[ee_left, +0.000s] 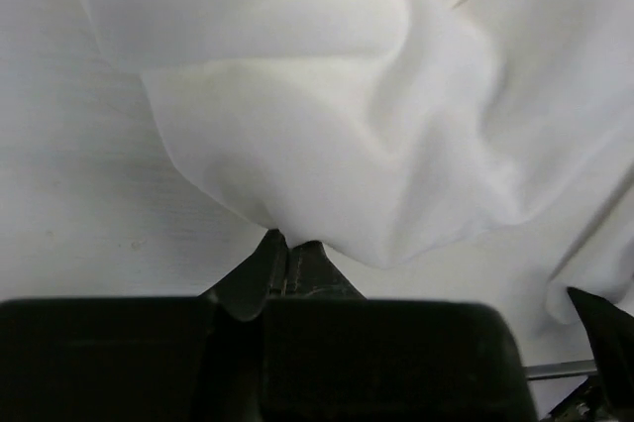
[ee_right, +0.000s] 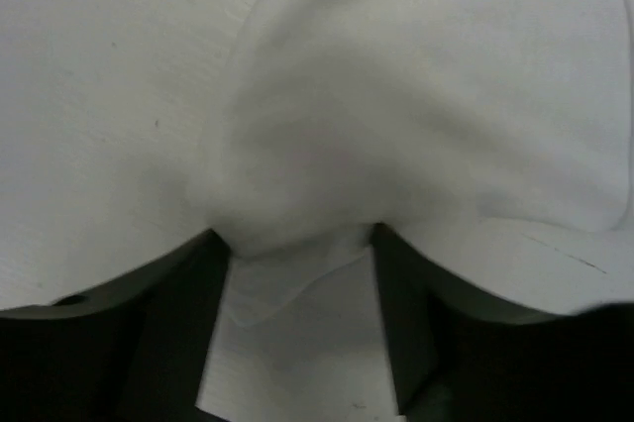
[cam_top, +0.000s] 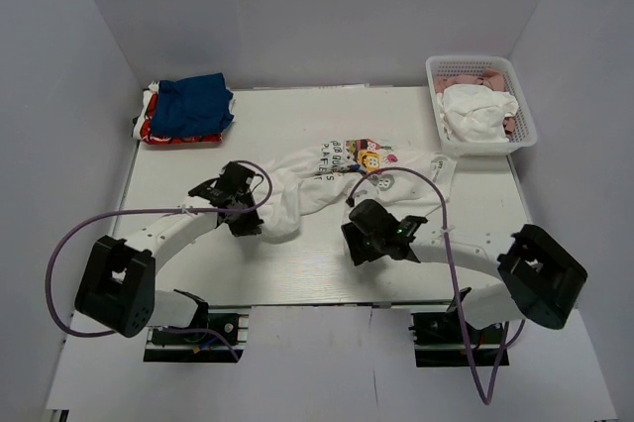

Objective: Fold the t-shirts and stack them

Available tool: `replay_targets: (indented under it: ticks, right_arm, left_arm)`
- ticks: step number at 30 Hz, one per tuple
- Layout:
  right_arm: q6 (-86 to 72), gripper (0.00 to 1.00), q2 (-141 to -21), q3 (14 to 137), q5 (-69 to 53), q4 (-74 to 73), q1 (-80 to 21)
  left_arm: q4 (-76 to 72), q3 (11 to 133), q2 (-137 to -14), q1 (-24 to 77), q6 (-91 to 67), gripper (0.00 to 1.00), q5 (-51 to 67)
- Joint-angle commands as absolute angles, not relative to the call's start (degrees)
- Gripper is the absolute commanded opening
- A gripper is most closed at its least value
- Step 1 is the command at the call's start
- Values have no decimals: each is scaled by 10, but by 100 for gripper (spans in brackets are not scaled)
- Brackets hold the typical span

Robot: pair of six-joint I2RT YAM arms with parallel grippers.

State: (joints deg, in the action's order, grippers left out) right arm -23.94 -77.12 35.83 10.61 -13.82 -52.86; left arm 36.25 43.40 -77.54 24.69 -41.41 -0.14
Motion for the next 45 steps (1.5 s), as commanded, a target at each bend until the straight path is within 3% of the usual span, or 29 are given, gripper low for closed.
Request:
replay_targets:
  ticks: [1,2,3,4,5,6,15,25,30,36,45]
  right_arm:
    - [-264,57,-825,398,182,-155,-553]
    - [-269,47,-836,405,191,-160,-555]
    - [-278,28,-852,427,201,-163,-555]
    - [-291,15,-857,438,244,-176,-556]
    - [-307,3,-860,465,286,-185,-551]
    - [-335,0,-860,488,334,-197,-550]
    - [-322,0,-698,600,556,-219,-488]
    - [32,0,-561,693,633,46,-466]
    - [138,0,-505,769,592,85,-467]
    - [161,0,-497,981,381,-86,-468]
    - [215,0,-514,1152,282,-149,-467]
  left_arm:
    - [337,463,-738,247,-414,0,-47]
    - [329,463,-729,247,-419,0,-47]
    - [319,463,-722,247,-419,0,-47]
    - [311,463,-722,247,-419,0,-54]
    - [311,476,-722,247,-419,0,-54]
    - [311,505,-722,247,-419,0,-73]
    - [258,632,-677,240,-410,0,-176]
    - [246,770,-623,240,-320,0,-273]
    - [246,811,-554,240,-286,0,-281]
    - [242,894,-488,240,-241,0,-177]
    - [300,1070,-490,240,-210,0,-64]
